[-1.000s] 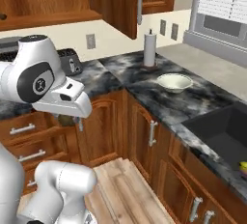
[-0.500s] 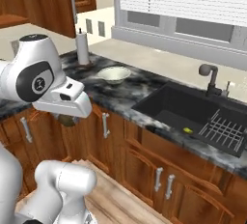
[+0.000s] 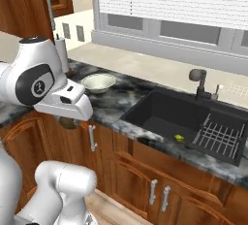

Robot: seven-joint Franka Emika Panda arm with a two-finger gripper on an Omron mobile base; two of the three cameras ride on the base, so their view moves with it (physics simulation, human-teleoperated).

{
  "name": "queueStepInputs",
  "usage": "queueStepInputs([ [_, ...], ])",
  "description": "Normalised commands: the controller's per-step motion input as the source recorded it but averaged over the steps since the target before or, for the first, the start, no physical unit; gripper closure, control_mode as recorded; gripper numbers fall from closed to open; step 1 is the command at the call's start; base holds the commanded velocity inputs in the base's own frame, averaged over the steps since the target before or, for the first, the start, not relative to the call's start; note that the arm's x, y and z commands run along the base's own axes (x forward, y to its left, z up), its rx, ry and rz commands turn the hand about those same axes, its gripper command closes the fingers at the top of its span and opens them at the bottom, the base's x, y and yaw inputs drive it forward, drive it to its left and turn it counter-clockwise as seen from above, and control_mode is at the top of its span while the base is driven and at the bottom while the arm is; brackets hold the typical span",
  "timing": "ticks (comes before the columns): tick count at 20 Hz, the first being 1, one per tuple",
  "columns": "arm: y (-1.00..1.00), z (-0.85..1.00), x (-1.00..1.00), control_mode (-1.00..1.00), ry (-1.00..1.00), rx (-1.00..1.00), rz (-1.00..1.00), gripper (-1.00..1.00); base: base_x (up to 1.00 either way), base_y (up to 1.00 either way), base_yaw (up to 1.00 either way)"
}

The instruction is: Pick the kiwis from the cabinet and place them in one bowl. Pick the pear from the sink and place it in the other bowl.

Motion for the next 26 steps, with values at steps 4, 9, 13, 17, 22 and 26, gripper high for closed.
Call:
queueStepInputs([
  [4,0.0,0.0,0.0,1.0,0.0,0.0,0.0,1.0,0.65,0.62,-0.07],
  [9,0.0,0.0,0.0,1.0,0.0,0.0,0.0,1.0,0.58,0.24,-0.12],
  [13,0.0,0.0,0.0,1.0,0.0,0.0,0.0,1.0,0.62,0.0,-0.08],
  [17,0.0,0.0,0.0,1.0,0.0,0.0,0.0,1.0,0.63,0.0,-0.04],
  [22,0.0,0.0,0.0,1.0,0.0,0.0,0.0,1.0,0.61,-0.03,-0.02],
  [26,-0.04,0.0,0.22,-1.0,0.0,0.0,0.0,1.0,0.25,-0.03,0.0],
])
